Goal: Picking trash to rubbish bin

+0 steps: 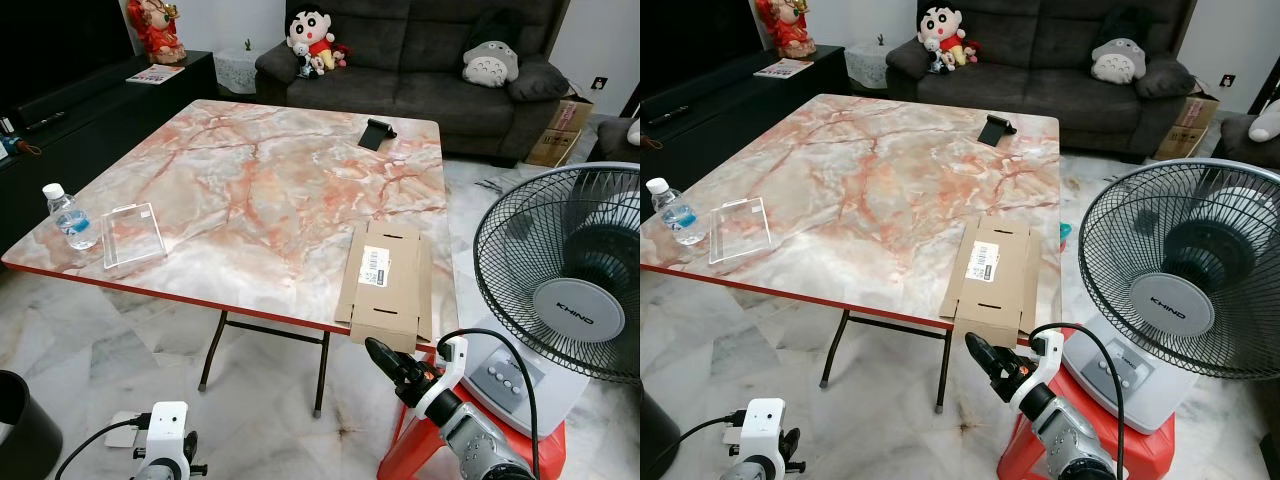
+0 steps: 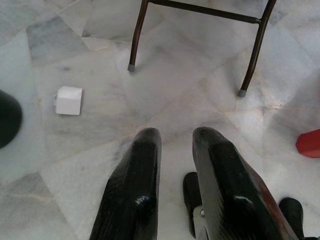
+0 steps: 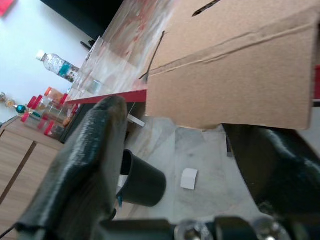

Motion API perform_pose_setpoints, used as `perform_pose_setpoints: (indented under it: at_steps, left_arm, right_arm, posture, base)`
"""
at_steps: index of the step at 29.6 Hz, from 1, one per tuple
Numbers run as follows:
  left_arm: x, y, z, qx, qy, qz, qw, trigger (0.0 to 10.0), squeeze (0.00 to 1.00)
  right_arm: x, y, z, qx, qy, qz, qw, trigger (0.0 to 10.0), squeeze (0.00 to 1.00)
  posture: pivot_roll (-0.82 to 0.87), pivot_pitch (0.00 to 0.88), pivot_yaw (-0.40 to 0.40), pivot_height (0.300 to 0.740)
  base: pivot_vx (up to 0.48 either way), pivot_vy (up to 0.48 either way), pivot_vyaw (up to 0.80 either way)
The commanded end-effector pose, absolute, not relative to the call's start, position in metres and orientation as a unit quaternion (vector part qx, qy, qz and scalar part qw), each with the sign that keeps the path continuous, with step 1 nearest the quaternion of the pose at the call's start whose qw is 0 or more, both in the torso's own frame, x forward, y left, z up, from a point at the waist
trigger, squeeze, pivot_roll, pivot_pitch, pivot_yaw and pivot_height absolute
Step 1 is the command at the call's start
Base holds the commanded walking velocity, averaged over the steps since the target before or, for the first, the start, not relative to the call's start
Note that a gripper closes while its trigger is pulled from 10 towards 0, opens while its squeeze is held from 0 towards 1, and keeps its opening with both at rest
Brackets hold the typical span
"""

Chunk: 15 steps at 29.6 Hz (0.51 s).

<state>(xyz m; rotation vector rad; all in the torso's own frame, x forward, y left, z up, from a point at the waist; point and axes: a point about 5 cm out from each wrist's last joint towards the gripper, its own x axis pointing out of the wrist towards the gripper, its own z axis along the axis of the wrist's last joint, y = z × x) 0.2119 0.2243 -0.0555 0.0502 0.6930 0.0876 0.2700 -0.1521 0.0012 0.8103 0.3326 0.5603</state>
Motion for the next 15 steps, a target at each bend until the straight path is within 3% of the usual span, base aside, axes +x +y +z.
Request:
perform_pose_setpoints:
  at_steps: [1, 15]
  left_arm:
    - [0.2103, 0.2250, -0.0568, 0.019, 0.345, 0.047, 0.937, 10.0, 0.00]
    - [0.2100, 0.2253, -0.0569, 0.018, 0.346, 0.048, 0.937, 10.0, 0.00]
  right_arm:
    - [0.2738, -0.1559, 0.0037, 0.385, 0.150, 0.254, 0.874, 0.0, 0.00]
    - [0.2725, -0.1525, 0.0015, 0.386, 0.156, 0.251, 0.874, 0.0, 0.00]
  posture:
    - [0.01, 0.000, -0.012, 0.740]
    - [0.01, 0.000, -0.012, 0.740]
  base:
    - [0.000, 0.000, 0.00]
    - [0.000, 0.000, 0.00]
